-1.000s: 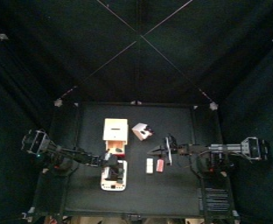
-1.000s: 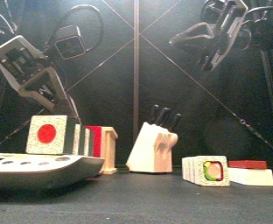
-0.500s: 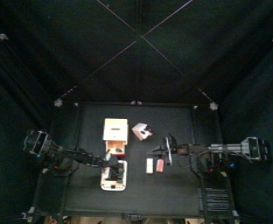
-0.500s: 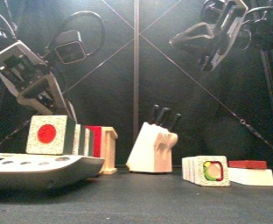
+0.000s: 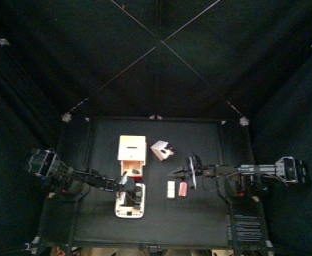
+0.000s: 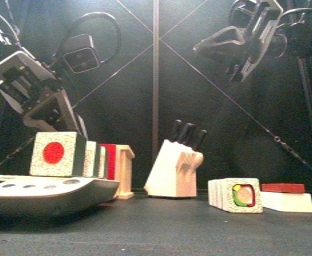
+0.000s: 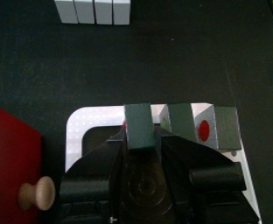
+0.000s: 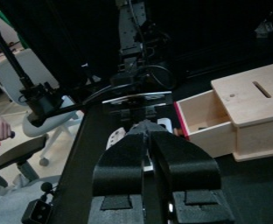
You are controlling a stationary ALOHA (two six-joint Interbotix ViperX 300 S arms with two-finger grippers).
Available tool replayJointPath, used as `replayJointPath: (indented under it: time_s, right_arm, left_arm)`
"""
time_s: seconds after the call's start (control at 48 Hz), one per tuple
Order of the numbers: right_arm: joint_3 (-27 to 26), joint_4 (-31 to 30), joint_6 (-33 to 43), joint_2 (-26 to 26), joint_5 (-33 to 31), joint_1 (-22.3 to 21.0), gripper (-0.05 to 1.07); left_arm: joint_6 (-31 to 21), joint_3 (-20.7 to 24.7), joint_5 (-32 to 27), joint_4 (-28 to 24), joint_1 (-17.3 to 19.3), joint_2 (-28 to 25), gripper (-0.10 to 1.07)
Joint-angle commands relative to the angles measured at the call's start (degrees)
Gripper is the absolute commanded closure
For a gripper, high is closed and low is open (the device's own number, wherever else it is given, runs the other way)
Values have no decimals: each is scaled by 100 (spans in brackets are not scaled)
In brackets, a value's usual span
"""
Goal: Grab green sushi piece off stove
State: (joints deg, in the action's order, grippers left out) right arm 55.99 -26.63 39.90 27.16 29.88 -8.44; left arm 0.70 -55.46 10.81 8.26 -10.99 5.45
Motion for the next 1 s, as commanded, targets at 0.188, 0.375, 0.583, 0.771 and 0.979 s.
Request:
replayJointPath:
  time_s: [0.188,0.375,0.583,0.771,0.979]
  right_arm:
    - [-62,9,0,18,53,-9,65]
    - [-70,9,0,-9,53,-18,65]
    - [-79,9,0,-9,53,-18,65]
    - [-70,9,0,-9,53,-9,65]
    - [-88,9,0,-26,53,-18,65]
  left_arm:
    - [0,123,35,-18,70,281,40]
    - [-9,53,35,-18,88,457,40]
    - [-9,35,44,-18,114,501,40]
    - [0,53,53,-18,123,527,40]
    - [0,44,114,-18,123,545,40]
